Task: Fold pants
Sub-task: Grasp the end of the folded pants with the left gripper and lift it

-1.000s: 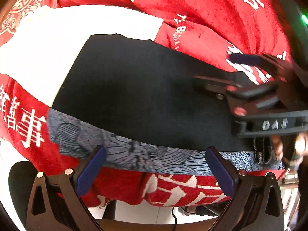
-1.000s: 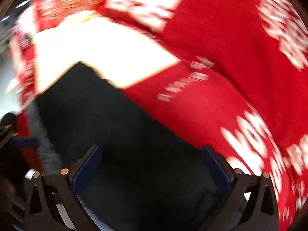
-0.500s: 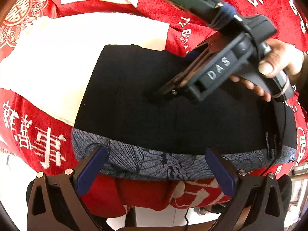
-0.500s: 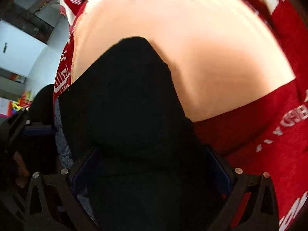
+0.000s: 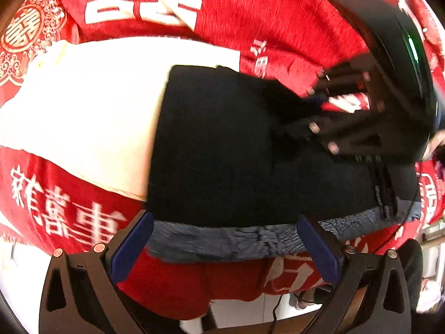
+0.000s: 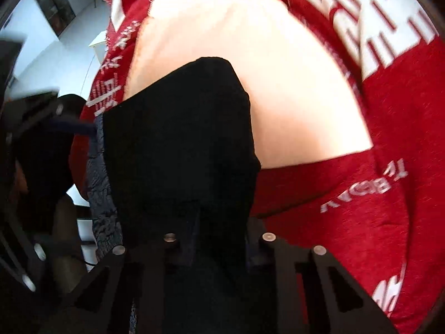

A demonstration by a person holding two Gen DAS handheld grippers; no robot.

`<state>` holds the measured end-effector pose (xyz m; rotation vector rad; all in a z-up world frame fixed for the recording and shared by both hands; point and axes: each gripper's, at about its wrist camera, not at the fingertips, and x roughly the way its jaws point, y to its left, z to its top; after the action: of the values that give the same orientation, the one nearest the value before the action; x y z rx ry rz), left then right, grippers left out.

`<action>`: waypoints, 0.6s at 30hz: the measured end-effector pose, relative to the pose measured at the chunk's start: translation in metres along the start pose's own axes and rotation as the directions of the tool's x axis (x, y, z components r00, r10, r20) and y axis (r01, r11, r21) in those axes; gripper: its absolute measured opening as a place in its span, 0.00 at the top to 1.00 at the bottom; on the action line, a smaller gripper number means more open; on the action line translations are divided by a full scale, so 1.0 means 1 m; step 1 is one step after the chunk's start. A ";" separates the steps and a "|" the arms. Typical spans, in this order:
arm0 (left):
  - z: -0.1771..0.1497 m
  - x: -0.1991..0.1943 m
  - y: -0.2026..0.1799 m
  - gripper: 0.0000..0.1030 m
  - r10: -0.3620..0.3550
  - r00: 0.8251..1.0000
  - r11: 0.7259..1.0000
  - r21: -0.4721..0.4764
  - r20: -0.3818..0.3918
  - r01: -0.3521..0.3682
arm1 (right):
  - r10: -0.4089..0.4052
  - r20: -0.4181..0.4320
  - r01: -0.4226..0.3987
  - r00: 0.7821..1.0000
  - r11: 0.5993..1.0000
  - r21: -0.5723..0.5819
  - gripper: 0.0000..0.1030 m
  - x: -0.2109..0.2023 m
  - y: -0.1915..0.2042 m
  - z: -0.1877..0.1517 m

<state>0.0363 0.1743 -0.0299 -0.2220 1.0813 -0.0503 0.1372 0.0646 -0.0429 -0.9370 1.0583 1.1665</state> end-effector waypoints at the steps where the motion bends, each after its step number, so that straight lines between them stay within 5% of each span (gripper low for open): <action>1: 0.001 -0.006 0.008 0.00 -0.022 1.000 1.000 0.014 0.017 0.022 | -0.030 0.025 0.030 0.999 0.999 -0.020 0.75 -0.007 0.008 -0.004; 7: 0.024 -0.017 0.053 0.00 -0.155 0.986 0.985 0.090 0.058 0.150 | -0.057 0.131 0.063 0.990 0.997 -0.046 0.76 -0.034 0.020 -0.004; 14: 0.047 -0.016 0.035 0.00 -0.368 0.929 0.899 0.273 0.051 0.341 | -0.054 0.216 0.071 0.975 0.995 -0.070 0.80 -0.064 0.033 -0.015; 16: 0.047 -0.005 0.021 0.00 -0.352 0.936 0.881 0.342 0.013 0.326 | -0.049 0.222 0.067 0.974 0.995 -0.071 0.80 -0.064 0.034 -0.017; 18: 0.046 0.013 0.013 0.00 -0.251 0.968 0.891 0.388 -0.006 0.234 | -0.048 0.223 0.066 0.974 0.995 -0.075 0.80 -0.063 0.035 -0.016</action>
<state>0.0823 0.1924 -0.0233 0.0011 0.9716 -0.4793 0.0958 0.0396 0.0132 -0.8722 0.8052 1.2424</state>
